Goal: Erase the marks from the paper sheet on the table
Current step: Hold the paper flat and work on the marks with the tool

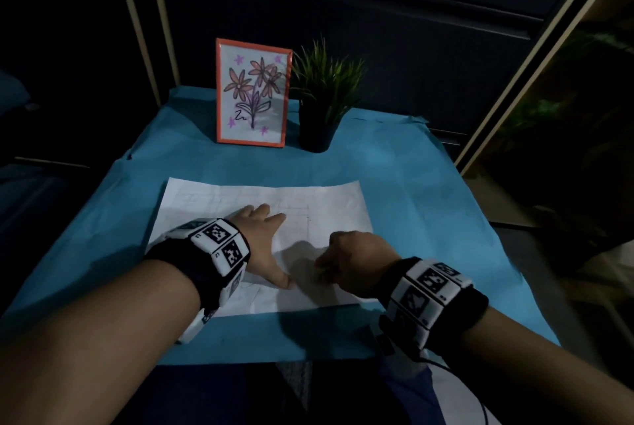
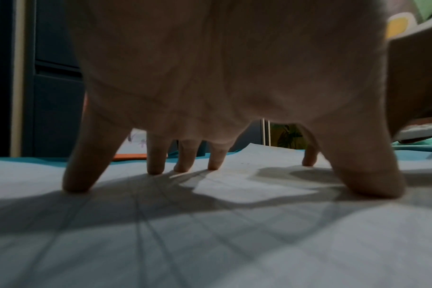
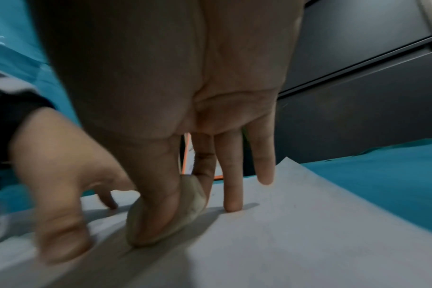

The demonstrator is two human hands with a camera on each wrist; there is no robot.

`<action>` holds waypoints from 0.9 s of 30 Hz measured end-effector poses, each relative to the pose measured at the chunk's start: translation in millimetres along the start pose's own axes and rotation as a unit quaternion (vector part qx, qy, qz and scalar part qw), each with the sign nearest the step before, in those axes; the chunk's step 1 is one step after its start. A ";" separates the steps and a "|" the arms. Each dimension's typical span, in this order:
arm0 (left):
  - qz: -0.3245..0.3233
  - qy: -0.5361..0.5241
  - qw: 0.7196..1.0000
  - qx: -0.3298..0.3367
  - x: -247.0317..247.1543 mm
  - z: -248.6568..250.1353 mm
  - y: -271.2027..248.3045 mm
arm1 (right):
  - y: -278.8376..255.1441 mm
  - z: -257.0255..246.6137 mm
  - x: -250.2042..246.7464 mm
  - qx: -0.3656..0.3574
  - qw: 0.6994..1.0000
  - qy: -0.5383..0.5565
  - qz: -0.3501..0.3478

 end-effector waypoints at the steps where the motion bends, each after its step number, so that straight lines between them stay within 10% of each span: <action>1: -0.002 -0.002 1.000 -0.001 0.2 -0.7 0.0 | 1.3 0.1 -3.9 0.005 1.000 0.003 0.010; 27: -0.008 -0.007 1.000 0.000 1.2 -1.0 -2.2 | 5.3 5.7 -9.1 0.023 0.998 0.014 0.064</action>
Point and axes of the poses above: each hand's wrist, its own y-axis towards the middle knuckle, its own x-axis out of the palm, z = x × y, the point moved 7 cm from there along y, towards the middle knuckle, and after that the axes turned 1 degree about -z, right-handed, at the moved point
